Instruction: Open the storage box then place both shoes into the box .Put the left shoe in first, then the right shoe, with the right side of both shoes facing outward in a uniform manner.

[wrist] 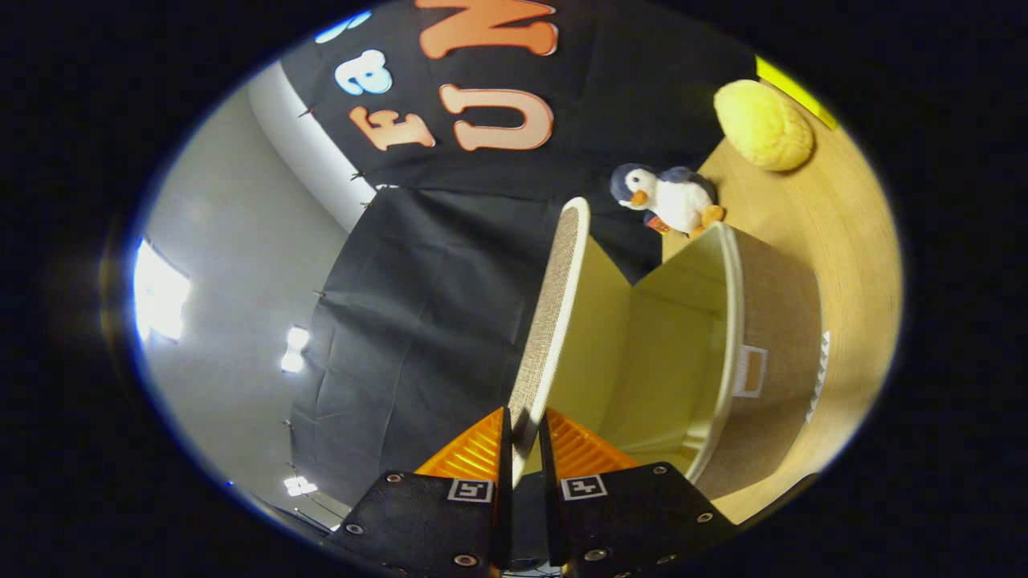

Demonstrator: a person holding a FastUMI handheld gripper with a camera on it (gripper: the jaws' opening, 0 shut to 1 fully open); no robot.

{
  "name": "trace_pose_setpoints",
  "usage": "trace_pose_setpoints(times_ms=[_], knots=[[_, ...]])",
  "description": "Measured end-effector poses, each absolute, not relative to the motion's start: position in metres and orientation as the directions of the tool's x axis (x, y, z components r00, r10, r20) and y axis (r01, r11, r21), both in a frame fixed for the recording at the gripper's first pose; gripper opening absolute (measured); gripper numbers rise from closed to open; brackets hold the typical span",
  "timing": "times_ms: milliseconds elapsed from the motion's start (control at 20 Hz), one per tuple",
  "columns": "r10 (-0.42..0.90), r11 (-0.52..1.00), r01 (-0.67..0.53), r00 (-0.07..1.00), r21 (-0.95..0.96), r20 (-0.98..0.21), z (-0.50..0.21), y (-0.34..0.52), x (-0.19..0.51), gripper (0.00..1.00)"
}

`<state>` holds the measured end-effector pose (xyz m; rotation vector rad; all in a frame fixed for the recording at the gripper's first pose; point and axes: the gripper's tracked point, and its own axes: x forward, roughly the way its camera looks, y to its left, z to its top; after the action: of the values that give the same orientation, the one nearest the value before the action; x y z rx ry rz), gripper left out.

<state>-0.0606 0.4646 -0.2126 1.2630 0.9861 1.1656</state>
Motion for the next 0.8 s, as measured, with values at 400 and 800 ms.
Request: trace_pose_setpoints(times_ms=[400,800], knots=[[1.0,0.02,-0.266,0.012,0.964,-0.017,-0.155,0.572,-0.077,0.17],[0.991,0.102,-0.305,-0.05,0.947,-0.123,-0.152,0.679,-0.087,0.17]])
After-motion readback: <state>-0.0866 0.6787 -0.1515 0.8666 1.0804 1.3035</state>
